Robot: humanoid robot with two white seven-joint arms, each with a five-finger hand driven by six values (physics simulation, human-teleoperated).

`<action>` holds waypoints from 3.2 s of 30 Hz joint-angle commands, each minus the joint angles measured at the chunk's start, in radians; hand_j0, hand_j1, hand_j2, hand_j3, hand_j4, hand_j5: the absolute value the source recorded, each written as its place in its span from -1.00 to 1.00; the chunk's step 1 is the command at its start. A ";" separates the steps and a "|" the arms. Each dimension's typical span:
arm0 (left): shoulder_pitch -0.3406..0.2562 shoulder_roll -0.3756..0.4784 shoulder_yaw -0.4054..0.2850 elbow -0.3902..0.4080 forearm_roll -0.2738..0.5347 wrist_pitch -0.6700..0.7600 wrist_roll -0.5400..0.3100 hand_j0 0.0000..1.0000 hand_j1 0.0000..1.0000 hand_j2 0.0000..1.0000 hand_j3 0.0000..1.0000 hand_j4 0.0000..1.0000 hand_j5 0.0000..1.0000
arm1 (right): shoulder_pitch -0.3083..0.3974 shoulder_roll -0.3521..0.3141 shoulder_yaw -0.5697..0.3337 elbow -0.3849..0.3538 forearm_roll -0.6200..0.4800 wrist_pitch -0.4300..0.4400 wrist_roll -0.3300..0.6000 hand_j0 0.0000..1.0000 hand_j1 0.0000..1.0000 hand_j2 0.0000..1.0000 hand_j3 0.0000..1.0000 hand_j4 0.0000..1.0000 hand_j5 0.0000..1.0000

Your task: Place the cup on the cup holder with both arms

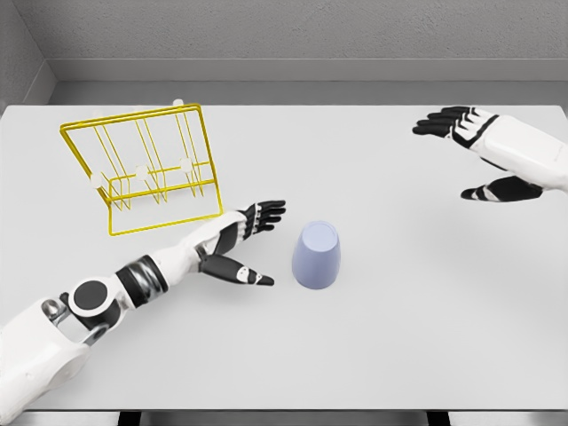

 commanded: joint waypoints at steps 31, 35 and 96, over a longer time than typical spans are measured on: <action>-0.054 -0.136 -0.060 0.045 -0.004 0.063 0.003 1.00 1.00 1.00 1.00 1.00 1.00 | 0.012 0.021 -0.008 0.001 -0.009 0.003 -0.001 1.00 1.00 1.00 1.00 1.00 1.00; -0.054 -0.147 -0.060 0.058 -0.004 0.064 0.003 1.00 1.00 1.00 1.00 1.00 1.00 | 0.012 0.021 -0.008 0.001 -0.009 0.003 -0.001 1.00 1.00 1.00 1.00 1.00 1.00; -0.021 0.100 0.238 -0.159 0.056 0.004 0.006 0.19 0.19 0.19 0.19 0.19 0.19 | 0.015 0.021 -0.008 0.007 -0.007 0.003 -0.001 1.00 1.00 1.00 1.00 1.00 1.00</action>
